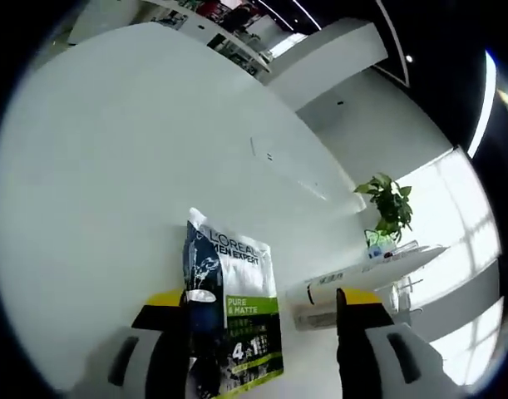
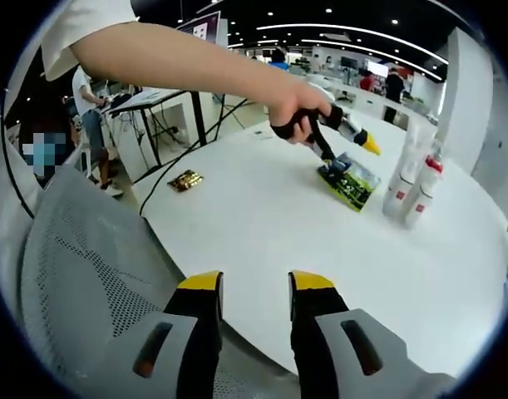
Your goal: Arrange the skincare products in the storage area until every visible bottle or jar stands upright without overlapping.
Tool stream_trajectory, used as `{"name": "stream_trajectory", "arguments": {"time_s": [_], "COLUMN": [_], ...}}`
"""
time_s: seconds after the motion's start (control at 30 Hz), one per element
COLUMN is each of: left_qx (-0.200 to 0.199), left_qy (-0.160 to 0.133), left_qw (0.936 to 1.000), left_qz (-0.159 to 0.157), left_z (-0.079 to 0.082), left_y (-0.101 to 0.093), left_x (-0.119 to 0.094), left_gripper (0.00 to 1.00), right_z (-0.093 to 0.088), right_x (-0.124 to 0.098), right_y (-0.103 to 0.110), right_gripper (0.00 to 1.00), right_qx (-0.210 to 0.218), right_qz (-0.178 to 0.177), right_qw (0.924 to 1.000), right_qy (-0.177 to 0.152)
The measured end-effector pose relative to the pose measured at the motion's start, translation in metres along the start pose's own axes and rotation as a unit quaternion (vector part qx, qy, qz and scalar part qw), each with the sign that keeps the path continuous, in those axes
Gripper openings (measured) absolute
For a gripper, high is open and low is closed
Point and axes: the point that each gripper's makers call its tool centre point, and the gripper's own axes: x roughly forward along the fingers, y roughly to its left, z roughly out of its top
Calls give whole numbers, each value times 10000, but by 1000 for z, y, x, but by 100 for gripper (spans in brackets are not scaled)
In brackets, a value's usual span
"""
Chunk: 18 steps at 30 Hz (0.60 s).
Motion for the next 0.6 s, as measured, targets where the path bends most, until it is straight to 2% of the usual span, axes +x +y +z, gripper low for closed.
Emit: {"name": "stream_trajectory", "arguments": {"time_s": [0.23, 0.43, 0.6], "left_qx": [103, 66, -39], "left_qy": [-6, 30, -143], "left_qw": [9999, 9999, 9997], "left_qz": [23, -99, -219], "left_z": [-10, -19, -16], "left_y": [-4, -11, -12], "left_x": [-2, -4, -12], "left_gripper": [79, 79, 81], "right_z": [-1, -2, -2], "right_x": [0, 1, 1], "right_y": [0, 1, 2], "right_gripper": [28, 27, 27], "right_qx": [-20, -29, -57], "right_qz": [6, 34, 51], "right_qw": [10000, 10000, 10000], "right_qy": [29, 49, 61]}}
